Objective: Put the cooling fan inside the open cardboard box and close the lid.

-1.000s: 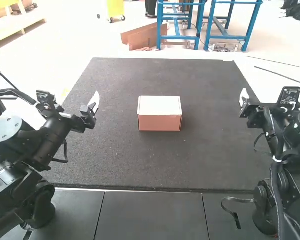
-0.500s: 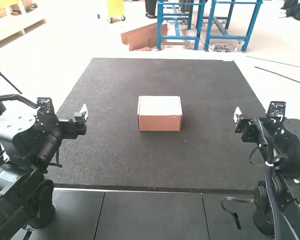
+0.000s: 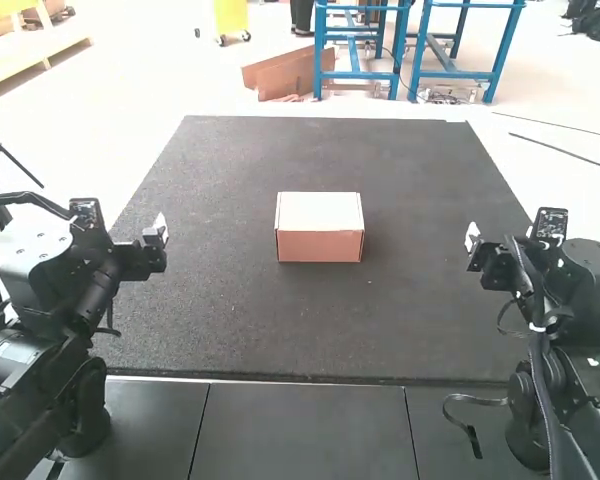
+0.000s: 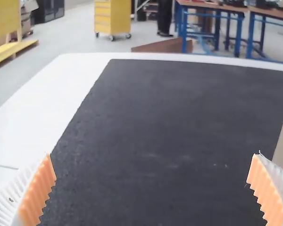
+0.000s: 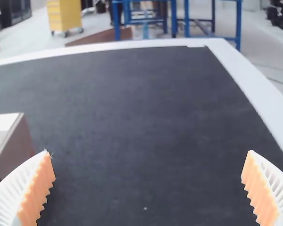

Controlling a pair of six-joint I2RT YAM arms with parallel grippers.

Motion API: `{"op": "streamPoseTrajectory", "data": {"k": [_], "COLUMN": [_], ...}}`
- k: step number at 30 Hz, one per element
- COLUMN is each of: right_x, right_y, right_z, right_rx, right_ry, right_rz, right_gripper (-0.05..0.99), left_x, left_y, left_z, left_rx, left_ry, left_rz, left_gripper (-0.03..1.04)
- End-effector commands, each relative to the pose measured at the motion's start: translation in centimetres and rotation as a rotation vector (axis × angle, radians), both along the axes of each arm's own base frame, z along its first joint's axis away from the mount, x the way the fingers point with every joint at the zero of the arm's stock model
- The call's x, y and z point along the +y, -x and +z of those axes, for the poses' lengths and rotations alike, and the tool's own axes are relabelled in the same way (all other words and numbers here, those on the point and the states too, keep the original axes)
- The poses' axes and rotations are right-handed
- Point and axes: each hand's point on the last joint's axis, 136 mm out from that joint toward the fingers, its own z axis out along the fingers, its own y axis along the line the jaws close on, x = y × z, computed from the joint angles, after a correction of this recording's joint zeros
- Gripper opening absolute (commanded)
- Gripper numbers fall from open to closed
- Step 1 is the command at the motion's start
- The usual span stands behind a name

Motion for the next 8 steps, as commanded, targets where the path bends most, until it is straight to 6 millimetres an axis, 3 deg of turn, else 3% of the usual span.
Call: {"op": "streamPoseTrajectory", "data": {"k": [1, 8], "right_x": [-0.3, -0.3], "right_y": [0.0, 0.0], "right_z": [-0.1, 0.1], "right_rx": [-0.001, -0.007], "right_ry": [-0.011, -0.013], "right_rz": [-0.013, -0.011], "right_gripper": [0.91, 0.91], "left_x": [-1.0, -4.5], "left_y": [0.1, 0.6], "left_z": [-0.2, -0.3], "left_rx": [-0.001, 0.002], "left_ry": [-0.042, -0.051], "left_rz": [-0.042, -0.186], "left_gripper": [0.97, 0.97]}}
